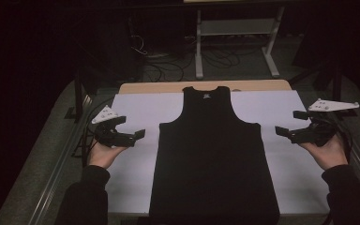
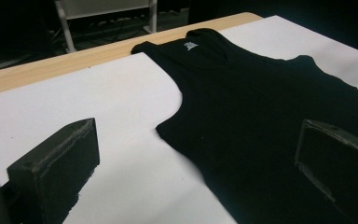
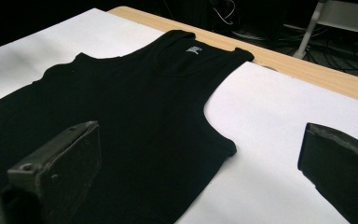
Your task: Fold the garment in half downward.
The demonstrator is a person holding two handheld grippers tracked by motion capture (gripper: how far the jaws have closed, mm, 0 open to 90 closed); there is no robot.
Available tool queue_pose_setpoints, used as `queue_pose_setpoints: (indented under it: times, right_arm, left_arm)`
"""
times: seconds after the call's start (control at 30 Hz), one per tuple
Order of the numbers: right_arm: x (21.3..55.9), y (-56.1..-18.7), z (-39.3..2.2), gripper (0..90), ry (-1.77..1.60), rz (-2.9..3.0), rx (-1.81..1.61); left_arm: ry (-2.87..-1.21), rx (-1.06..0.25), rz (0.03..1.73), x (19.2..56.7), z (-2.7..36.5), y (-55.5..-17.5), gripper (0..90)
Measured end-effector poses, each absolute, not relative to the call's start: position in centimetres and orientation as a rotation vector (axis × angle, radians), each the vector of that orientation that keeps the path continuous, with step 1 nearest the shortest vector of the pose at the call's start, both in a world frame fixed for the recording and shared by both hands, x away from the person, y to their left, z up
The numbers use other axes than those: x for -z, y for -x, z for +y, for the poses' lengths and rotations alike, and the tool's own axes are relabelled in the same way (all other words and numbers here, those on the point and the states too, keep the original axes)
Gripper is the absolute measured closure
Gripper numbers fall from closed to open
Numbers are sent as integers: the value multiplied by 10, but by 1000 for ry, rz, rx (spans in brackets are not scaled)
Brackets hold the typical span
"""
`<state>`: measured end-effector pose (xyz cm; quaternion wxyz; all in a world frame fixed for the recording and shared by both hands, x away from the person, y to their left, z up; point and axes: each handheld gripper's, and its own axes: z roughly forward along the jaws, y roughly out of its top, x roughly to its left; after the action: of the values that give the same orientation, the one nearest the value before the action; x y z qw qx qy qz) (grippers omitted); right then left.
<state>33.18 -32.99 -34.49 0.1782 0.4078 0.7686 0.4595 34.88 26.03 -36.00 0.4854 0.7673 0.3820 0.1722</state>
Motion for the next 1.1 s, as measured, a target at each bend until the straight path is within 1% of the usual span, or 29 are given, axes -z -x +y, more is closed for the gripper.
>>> queue_pose_setpoints:
  times: [0.33, 0.7, 1.1]
  right_arm:
    - [348, -340, -329, 0, -1159, 2190, -1284]
    - [355, -351, -323, 0, -1162, 2229, -1262]
    - [362, -365, -322, 0, -1192, 2244, -1244]
  left_arm:
    - [-1871, -389, 935, 362, 258, -358, 0]
    - [-1891, -387, 933, 360, 254, -370, 0]
    - [-1911, -365, 957, 372, 250, -386, 0]
